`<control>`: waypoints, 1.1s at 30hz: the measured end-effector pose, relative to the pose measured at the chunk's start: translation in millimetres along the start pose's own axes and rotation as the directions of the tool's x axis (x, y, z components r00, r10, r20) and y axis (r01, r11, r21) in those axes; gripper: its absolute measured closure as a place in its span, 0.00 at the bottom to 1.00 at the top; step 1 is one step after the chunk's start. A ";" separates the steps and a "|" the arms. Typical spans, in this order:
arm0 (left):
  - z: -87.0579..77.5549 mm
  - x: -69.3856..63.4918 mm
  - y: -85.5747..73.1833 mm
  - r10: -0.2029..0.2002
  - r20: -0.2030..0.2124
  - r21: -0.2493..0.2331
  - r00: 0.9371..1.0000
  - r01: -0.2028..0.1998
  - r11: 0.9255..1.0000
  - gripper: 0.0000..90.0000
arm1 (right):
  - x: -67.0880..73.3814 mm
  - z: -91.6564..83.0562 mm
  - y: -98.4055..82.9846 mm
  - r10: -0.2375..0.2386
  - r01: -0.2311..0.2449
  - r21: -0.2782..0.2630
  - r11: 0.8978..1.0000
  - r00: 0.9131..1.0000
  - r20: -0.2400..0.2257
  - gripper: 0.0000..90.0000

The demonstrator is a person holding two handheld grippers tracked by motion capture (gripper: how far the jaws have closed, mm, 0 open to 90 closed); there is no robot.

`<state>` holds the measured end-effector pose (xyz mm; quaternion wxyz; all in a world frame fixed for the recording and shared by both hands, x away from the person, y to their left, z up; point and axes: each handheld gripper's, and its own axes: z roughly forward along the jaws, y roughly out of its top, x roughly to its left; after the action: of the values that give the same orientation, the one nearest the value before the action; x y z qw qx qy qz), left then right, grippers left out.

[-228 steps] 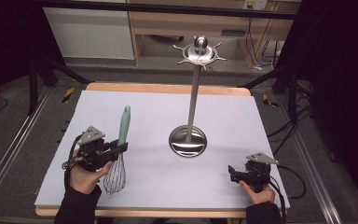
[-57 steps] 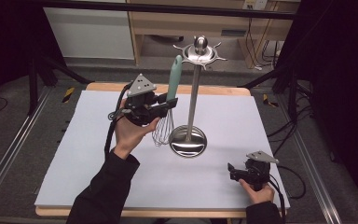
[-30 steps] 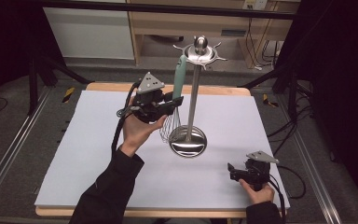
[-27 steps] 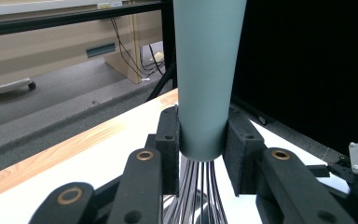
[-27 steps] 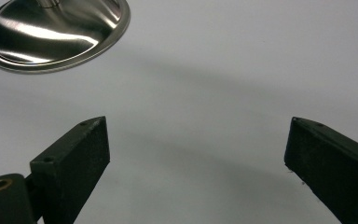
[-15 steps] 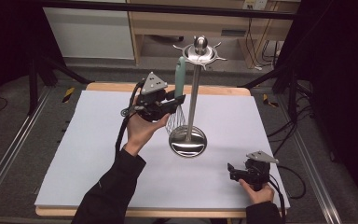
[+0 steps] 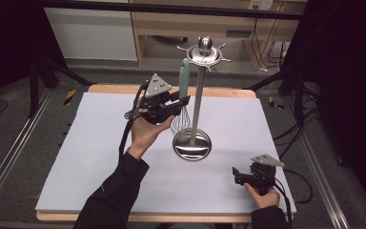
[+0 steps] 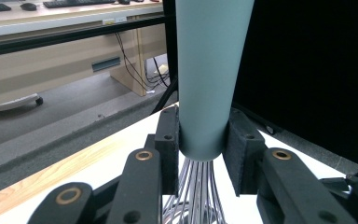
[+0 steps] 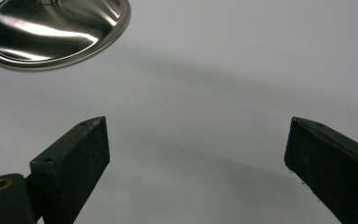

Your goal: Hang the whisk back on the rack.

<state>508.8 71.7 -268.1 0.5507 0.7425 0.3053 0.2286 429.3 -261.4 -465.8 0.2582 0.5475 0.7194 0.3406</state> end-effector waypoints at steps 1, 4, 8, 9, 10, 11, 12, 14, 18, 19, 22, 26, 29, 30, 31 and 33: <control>-0.6 0.4 -0.2 0.000 0.000 0.002 1.000 0.000 1.000 0.75 | -0.1 -0.1 0.0 -0.001 0.001 0.000 1.000 1.000 0.000 0.08; -1.4 1.3 -1.8 -0.004 -0.005 0.000 1.000 0.004 1.000 0.72 | 0.0 0.2 0.0 -0.002 0.002 -0.002 1.000 1.000 -0.002 0.08; -3.1 5.2 -6.7 -0.014 0.013 -0.002 1.000 0.014 1.000 0.67 | -0.1 0.4 -0.1 -0.005 0.005 -0.001 1.000 1.000 0.000 0.08; -4.0 6.0 -8.2 -0.019 0.017 -0.003 1.000 0.019 1.000 0.65 | 0.3 0.7 -0.1 -0.003 0.003 0.000 1.000 1.000 0.002 0.08; -4.9 6.8 -9.5 -0.018 0.017 -0.003 1.000 0.018 1.000 0.65 | 0.3 0.7 -0.1 -0.003 0.003 0.000 1.000 1.000 0.002 0.08; -6.2 7.5 -11.4 -0.017 0.018 -0.005 1.000 0.017 1.000 0.64 | 0.4 0.8 -0.1 -0.001 0.001 0.001 1.000 1.000 0.001 0.08; -7.2 7.7 -12.6 -0.019 0.018 -0.007 1.000 0.019 1.000 0.63 | 0.3 0.7 -0.1 -0.006 0.006 0.002 1.000 1.000 0.002 0.08; -10.6 8.9 -16.0 -0.016 0.021 -0.010 1.000 0.016 1.000 0.61 | 0.4 0.6 -0.2 -0.002 0.002 0.000 1.000 1.000 0.002 0.08; -19.1 10.4 -25.9 -0.012 0.022 -0.006 1.000 0.012 1.000 0.56 | 0.4 0.3 -0.2 -0.001 0.001 0.000 1.000 1.000 0.001 0.08; -21.4 10.9 -29.0 -0.012 0.017 -0.004 1.000 0.012 1.000 0.55 | 0.4 0.1 -0.2 -0.004 0.004 0.000 1.000 1.000 -0.001 0.08; -28.9 13.6 -39.6 -0.019 0.017 0.005 1.000 0.019 1.000 0.52 | 0.5 0.5 -0.3 -0.010 0.010 0.002 1.000 1.000 0.006 0.08; -36.6 18.2 -54.8 -0.029 0.006 0.026 1.000 0.029 0.999 0.50 | 0.7 0.5 -0.4 -0.009 0.009 0.005 1.000 1.000 0.007 0.08; -41.4 21.7 -66.4 -0.034 -0.002 0.044 0.999 0.035 0.998 0.48 | 0.6 0.5 -0.6 -0.012 0.011 0.005 1.000 1.000 0.006 0.08; -43.0 22.6 -70.4 -0.038 -0.007 0.049 0.999 0.039 0.998 0.48 | 0.6 0.6 -0.7 -0.014 0.013 0.006 1.000 1.000 0.008 0.08; -44.5 23.8 -74.3 -0.037 -0.010 0.055 0.999 0.038 0.998 0.48 | 0.8 0.5 -0.7 -0.012 0.012 0.007 1.000 1.000 0.007 0.08; -48.0 25.8 -82.4 -0.040 -0.016 0.067 0.999 0.041 0.997 0.47 | 0.9 0.4 -0.8 -0.012 0.012 0.007 1.000 1.000 0.006 0.08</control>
<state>478.1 139.5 -333.1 0.5278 0.7524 0.3320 0.2126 428.9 -260.6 -466.7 0.2607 0.5451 0.7230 0.3349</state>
